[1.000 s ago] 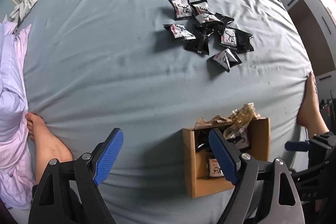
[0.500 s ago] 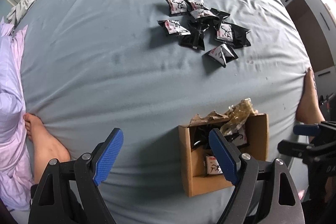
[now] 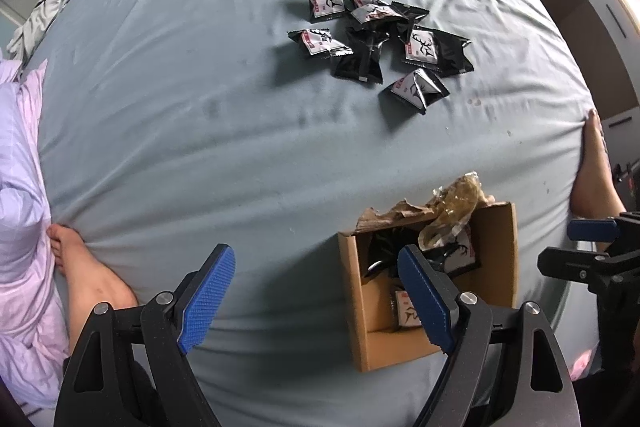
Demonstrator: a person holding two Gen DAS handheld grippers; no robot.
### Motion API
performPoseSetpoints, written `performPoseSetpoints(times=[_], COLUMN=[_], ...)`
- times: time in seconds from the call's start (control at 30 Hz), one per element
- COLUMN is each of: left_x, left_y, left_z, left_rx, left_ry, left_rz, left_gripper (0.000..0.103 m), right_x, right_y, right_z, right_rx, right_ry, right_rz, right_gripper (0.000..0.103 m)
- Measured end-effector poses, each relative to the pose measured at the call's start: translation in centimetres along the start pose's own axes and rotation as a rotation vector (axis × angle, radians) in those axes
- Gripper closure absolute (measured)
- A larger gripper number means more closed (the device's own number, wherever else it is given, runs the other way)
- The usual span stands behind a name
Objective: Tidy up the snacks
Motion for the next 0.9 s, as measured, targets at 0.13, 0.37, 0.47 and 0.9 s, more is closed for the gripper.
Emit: performPoseSetpoints(times=[0.13, 0.37, 0.47, 0.9], left_x=[0.02, 0.00, 0.00, -0.04], left_y=[0.08, 0.14, 0.13, 0.25], left_z=[0.13, 0.16, 0.17, 0.17], left_rx=[0.000, 0.003, 0.005, 0.004], left_ry=[-0.005, -0.002, -0.004, -0.002], left_rz=[0.001, 0.002, 0.001, 0.006], left_gripper=[0.018, 0.018, 0.018, 0.018], right_x=[0.01, -0.06, 0.00, -0.03], right_y=[0.03, 0.13, 0.14, 0.63], right_z=[0.02, 0.26, 0.25, 0.15], right_rx=[0.002, 0.008, 0.006, 0.000], right_ry=[-0.001, -0.014, -0.013, -0.017], right_rz=[0.002, 0.016, 0.013, 0.028], right_gripper=[0.026, 0.026, 0.026, 0.026])
Point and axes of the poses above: each gripper's, at about its wrist camera, not at the fingertips, and y roughly the way its jaws point, z to its left, x to its top, the point moved 7 cm from there along y, roughly the way its jaws point, and after that the axes turned 2 degrees about -z, right-handed, at the moved point
